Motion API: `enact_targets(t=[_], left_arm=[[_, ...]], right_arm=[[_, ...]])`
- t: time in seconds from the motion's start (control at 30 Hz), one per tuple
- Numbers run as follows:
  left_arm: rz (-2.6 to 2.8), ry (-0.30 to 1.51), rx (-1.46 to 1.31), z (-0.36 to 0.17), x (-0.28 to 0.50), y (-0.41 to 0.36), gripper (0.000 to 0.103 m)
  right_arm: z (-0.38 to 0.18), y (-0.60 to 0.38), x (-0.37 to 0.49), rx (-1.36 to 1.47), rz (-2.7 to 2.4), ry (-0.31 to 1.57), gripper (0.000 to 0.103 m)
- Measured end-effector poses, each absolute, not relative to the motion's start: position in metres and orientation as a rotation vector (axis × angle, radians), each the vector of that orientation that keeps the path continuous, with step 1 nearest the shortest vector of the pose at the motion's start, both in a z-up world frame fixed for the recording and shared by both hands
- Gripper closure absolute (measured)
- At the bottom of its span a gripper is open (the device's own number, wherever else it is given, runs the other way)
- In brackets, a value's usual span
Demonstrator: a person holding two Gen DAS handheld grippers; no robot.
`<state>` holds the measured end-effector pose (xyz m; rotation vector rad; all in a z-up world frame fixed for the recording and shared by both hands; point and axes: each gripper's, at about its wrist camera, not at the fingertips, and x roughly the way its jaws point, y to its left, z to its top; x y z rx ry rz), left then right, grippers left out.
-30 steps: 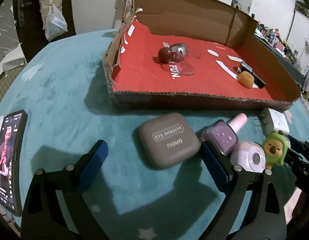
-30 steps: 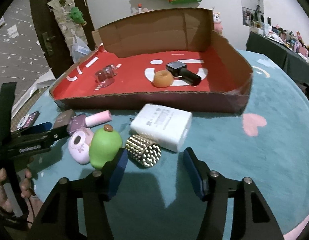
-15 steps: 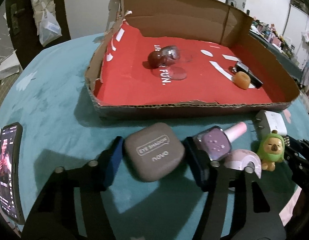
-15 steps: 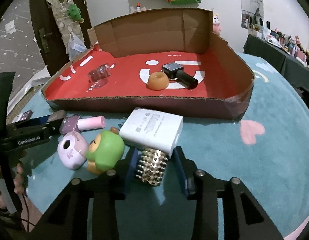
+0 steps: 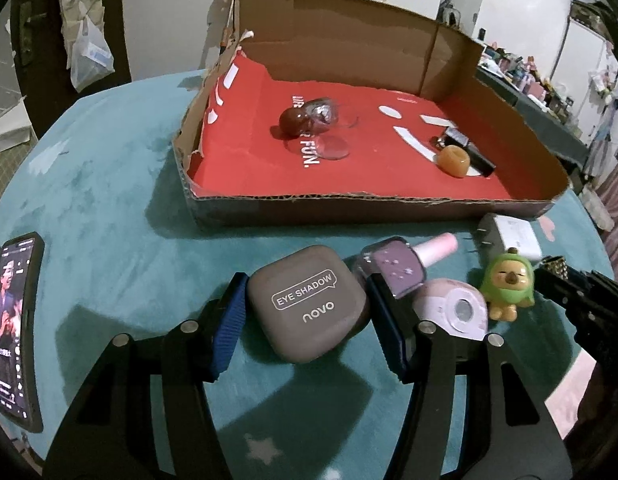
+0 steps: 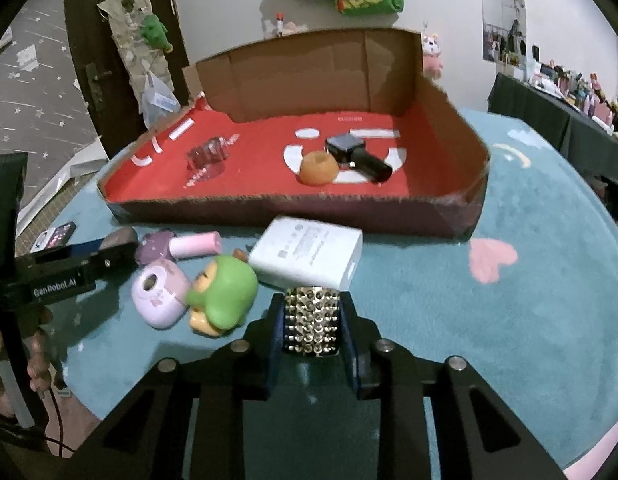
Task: Organize rigid objects
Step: 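Grasp the grey eye shadow case with the left gripper while the right grasps the studded roller, then lift the eye shadow case and studded roller and carry them into the box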
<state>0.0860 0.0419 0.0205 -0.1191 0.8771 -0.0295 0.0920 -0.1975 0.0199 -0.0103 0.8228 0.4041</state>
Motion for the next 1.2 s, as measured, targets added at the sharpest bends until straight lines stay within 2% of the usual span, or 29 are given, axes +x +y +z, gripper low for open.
enact_targets(t=[0.53, 1.2], left_arm=[[-0.112, 0.802, -0.104, 0.056, 0.075, 0.021, 0.046], [-0.158, 0.781, -0.086, 0.073, 0.112, 0.010, 0.046]], right_arm=[[0.051, -0.184, 0.088, -0.012, 0.485, 0.757, 0.076], [0.067, -0.177, 0.118, -0.005, 0.510, 0.738, 0.076]])
